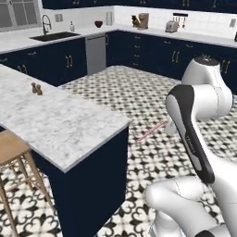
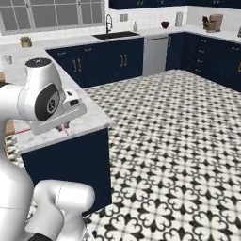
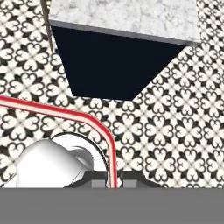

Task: Take a straw from the drawer in front and place it inside the glass cup on the dining counter.

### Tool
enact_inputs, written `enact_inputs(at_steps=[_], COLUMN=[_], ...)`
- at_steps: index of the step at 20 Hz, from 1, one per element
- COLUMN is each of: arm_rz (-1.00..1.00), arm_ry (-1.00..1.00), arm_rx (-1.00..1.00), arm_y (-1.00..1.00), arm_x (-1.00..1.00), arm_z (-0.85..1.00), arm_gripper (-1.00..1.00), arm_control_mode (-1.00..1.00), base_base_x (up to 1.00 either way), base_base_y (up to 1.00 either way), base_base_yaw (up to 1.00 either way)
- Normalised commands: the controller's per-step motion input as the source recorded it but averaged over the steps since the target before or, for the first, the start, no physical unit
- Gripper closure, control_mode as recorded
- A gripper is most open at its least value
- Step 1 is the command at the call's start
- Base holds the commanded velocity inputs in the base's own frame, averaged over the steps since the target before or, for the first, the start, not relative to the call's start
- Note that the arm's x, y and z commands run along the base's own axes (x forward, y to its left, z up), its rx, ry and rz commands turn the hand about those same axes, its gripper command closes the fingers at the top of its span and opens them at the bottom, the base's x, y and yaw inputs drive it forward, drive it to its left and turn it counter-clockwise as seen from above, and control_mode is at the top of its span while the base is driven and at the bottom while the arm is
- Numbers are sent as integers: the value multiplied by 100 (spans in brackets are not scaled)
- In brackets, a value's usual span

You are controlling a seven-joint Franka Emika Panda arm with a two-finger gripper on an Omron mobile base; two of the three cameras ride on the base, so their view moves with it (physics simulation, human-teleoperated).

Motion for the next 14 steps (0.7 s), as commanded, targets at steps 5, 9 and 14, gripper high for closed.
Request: enact_inputs(at_steps=[5, 9, 14], arm_rz=[0, 0, 0], arm_ry=[0, 0, 0], arm_rx=[0, 0, 0], arm_y=[0, 0, 0], arm_x=[0, 0, 0], arm_z=[0, 0, 0], arm_gripper=[100, 100, 100], arm_control_mode=[100, 100, 100], base_base_x=[-38, -48, -28], base_base_y=[100, 100, 100], base_base_yaw=[-32, -32, -35])
